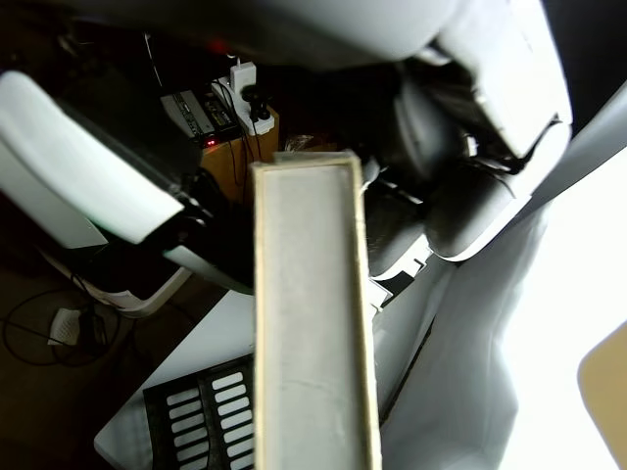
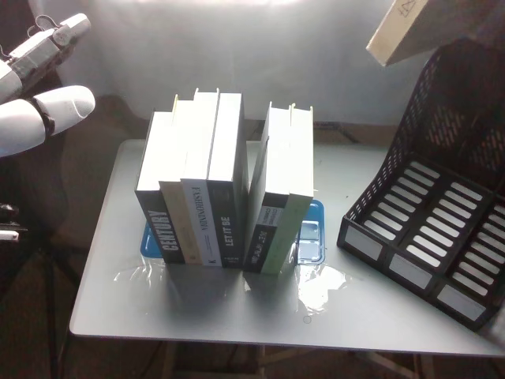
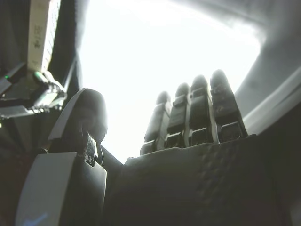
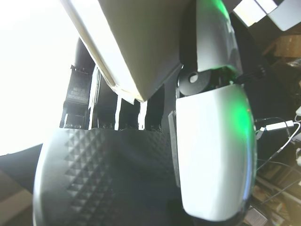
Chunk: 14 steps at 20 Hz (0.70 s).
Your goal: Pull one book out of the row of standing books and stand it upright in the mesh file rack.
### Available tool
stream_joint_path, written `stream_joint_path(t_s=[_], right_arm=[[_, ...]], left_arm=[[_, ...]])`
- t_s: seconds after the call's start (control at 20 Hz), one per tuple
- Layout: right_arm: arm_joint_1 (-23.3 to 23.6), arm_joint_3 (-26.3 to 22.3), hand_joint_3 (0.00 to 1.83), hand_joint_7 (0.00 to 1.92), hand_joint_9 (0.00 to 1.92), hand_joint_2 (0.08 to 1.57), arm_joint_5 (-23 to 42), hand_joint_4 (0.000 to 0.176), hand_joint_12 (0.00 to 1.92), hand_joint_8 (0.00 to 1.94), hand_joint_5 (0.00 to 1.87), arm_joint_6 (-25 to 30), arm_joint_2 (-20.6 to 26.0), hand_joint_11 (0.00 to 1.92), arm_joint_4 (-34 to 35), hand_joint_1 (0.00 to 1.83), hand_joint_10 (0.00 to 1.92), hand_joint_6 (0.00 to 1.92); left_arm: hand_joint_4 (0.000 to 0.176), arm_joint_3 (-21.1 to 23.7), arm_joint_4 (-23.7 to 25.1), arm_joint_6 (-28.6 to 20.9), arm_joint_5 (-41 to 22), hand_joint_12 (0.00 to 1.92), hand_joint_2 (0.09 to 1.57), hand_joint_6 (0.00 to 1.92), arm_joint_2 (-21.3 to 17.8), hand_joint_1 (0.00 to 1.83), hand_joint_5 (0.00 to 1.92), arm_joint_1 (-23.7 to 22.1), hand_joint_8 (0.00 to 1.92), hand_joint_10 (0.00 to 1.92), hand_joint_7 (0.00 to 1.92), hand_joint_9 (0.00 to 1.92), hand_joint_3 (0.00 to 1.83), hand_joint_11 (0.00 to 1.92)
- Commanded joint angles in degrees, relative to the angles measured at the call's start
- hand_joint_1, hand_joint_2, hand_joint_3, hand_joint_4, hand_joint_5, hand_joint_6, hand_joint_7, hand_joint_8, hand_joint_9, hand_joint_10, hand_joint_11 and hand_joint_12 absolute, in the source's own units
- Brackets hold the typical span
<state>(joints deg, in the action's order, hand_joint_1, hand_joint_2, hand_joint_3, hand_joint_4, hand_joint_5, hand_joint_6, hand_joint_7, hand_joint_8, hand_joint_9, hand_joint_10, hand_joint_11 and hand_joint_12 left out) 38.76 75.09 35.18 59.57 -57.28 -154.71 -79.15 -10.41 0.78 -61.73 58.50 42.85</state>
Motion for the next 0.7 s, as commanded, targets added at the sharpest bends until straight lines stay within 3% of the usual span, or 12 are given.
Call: stream_joint_path(t_s=[0.0,0.1,0.15,0.2,0.3,0.35,0.45,0.5,0.65], right_arm=[[1.5,-0.1,0.00,0.90,0.80,1.18,-5.8,0.000,1.77,1.11,0.78,-0.2,1.0,0.37,-0.7,1.36,1.45,1.21],[2.0,-0.5,0.00,0.93,0.82,1.17,-5.7,0.000,1.70,1.07,0.76,1.5,2.1,0.42,-3.2,1.36,1.40,1.21],[2.3,-0.6,0.00,0.92,0.87,1.16,-5.6,0.000,1.88,1.13,0.85,2.1,2.5,0.52,-3.8,1.37,1.50,0.95],[2.6,-0.7,0.00,0.92,0.87,1.16,-5.4,0.000,1.88,1.13,0.85,2.6,2.9,0.52,-4.5,1.37,1.50,0.95],[3.0,-1.0,0.00,0.85,0.81,1.19,-5.2,0.000,1.86,1.21,0.75,3.5,3.8,0.51,-5.9,1.36,1.53,1.12],[3.2,-1.0,0.00,0.88,0.83,1.18,-5.2,0.000,1.78,1.11,0.75,3.7,4.0,0.44,-6.3,1.36,1.47,1.22],[3.5,-1.0,0.00,0.89,0.83,1.18,-5.2,0.000,1.76,1.10,0.75,4.2,4.4,0.44,-6.9,1.36,1.46,1.23],[3.6,-1.1,0.00,0.90,0.82,1.18,-5.2,0.000,1.74,1.08,0.75,4.4,4.6,0.38,-7.1,1.36,1.45,1.25],[3.6,-1.2,0.00,0.92,0.79,1.18,-5.2,0.000,1.72,1.06,0.76,5.3,5.0,0.33,-8.1,1.36,1.44,1.25]], left_arm=[[0.040,-0.3,-1.6,-0.3,-6.8,0.00,1.44,0.00,-0.4,0.28,0.01,-0.4,0.00,0.00,0.00,0.00,0.01,0.00],[0.044,-0.3,-1.4,-0.3,-6.7,0.00,1.43,0.00,-0.4,0.37,0.00,-0.4,0.00,0.00,0.00,0.00,0.00,0.00],[0.043,-0.3,-1.4,-0.3,-6.7,0.00,1.42,0.00,-0.3,0.39,0.01,-0.4,0.00,0.00,0.00,0.00,0.00,0.00],[0.043,-0.3,-1.4,-0.3,-6.6,0.00,1.42,0.00,-0.3,0.39,0.01,-0.4,0.00,0.00,0.00,0.00,0.00,0.00],[0.045,-0.3,-1.4,-0.3,-6.6,0.00,1.42,0.00,-0.4,0.39,0.01,-0.3,0.00,0.00,0.00,0.00,0.00,0.00],[0.030,-0.3,-1.4,-0.3,-6.5,0.00,1.42,0.00,-0.4,0.38,0.01,-0.3,0.00,0.00,0.00,0.00,0.00,0.00],[0.031,-0.3,-1.3,-0.3,-6.5,0.00,1.42,0.00,-0.4,0.37,0.00,-0.3,0.00,0.00,0.00,0.00,0.00,0.00],[0.012,-0.2,-1.3,-0.3,-6.5,0.00,1.43,0.01,-0.4,0.37,0.01,-0.3,0.00,0.00,0.00,0.00,0.00,0.00],[0.012,-0.2,-1.2,-0.3,-6.6,0.00,1.42,0.00,-0.4,0.39,0.01,-0.3,0.00,0.00,0.00,0.00,0.00,0.00]])
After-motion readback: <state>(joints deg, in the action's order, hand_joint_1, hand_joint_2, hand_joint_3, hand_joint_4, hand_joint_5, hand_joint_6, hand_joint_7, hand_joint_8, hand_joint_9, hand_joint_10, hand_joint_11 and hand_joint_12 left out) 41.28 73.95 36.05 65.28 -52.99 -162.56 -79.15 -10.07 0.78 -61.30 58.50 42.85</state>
